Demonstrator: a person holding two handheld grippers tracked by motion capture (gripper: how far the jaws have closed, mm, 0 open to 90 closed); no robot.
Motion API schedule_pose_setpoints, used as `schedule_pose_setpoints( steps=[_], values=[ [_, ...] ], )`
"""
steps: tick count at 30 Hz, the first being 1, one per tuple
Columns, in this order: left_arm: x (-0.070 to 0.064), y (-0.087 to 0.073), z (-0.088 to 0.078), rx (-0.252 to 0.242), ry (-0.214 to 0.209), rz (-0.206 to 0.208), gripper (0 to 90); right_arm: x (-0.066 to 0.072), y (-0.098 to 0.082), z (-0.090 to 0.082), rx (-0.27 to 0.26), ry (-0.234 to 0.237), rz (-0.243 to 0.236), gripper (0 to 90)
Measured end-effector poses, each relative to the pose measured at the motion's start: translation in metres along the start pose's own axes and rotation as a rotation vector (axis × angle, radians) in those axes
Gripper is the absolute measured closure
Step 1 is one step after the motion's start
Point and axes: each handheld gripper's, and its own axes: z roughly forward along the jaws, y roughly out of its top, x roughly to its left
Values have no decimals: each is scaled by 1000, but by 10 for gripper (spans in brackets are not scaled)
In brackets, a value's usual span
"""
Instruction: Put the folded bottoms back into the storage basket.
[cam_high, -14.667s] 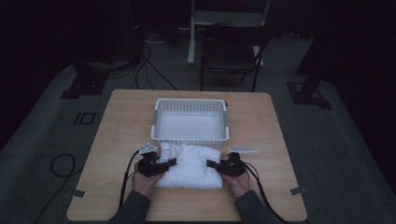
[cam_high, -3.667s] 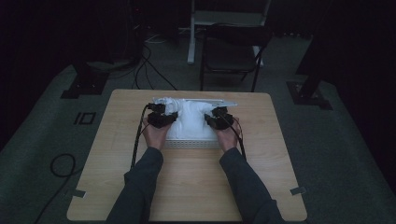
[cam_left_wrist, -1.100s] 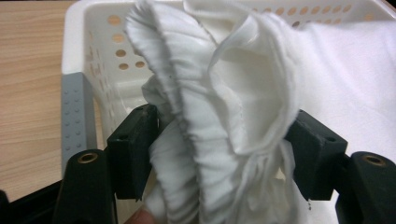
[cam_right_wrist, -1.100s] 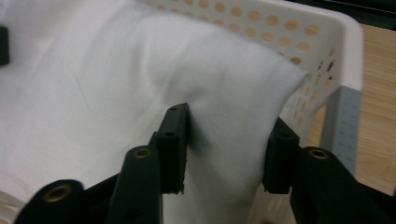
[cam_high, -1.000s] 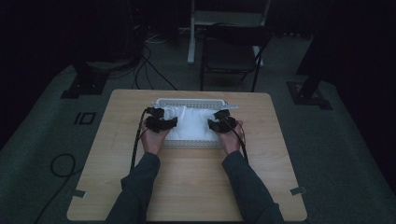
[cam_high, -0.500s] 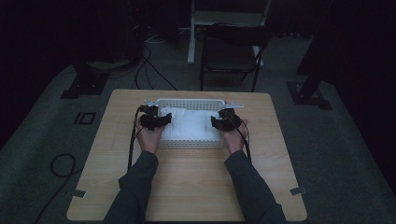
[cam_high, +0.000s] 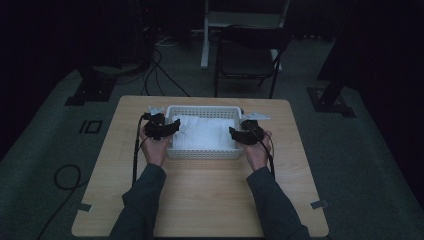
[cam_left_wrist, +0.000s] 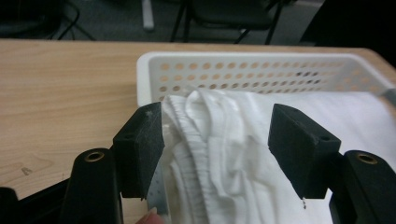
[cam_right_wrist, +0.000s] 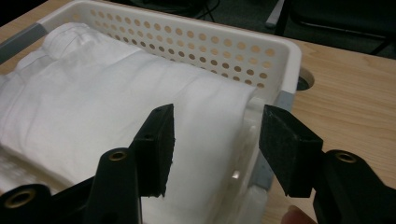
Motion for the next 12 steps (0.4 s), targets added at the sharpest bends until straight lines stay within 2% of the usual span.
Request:
schedule_pose_setpoints(
  steps=[9,12],
  values=[
    [5,-16,-34,-53,-28,18,348,-8,-13,-28,-32,-7,-12,439],
    [9,-25,-42,-63,-19,33,347,-12,-20,-35,-31,-15,-20,423]
  ],
)
